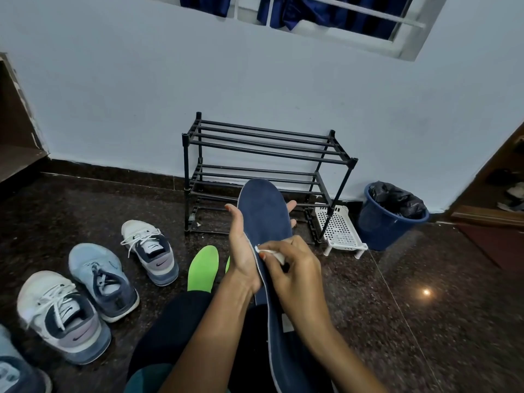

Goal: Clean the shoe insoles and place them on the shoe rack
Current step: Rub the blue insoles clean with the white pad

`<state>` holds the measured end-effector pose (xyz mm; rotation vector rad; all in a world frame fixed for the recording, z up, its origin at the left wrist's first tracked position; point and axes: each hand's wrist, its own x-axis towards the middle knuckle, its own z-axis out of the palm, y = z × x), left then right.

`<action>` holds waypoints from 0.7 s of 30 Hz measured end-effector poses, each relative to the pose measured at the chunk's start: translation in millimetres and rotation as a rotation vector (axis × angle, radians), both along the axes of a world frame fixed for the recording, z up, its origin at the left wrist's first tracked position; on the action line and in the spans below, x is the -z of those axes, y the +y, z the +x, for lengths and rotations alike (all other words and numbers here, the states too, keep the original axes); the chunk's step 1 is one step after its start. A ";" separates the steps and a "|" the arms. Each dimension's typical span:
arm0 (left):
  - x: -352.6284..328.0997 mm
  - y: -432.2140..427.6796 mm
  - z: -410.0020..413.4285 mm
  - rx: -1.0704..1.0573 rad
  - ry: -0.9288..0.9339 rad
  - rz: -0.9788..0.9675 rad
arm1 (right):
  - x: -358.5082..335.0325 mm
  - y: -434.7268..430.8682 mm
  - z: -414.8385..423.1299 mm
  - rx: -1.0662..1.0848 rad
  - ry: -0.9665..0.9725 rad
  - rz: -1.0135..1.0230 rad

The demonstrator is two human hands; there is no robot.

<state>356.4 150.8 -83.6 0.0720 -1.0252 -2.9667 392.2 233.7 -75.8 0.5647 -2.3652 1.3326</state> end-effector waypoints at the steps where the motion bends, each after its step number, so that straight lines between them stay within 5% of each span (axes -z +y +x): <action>1: 0.2 0.5 -0.1 0.002 -0.002 -0.004 | -0.4 0.2 -4.0 0.019 0.028 0.011; 21: -1.8 2.5 2.4 0.036 0.032 0.051 | 0.9 3.3 -17.8 0.092 0.077 -0.013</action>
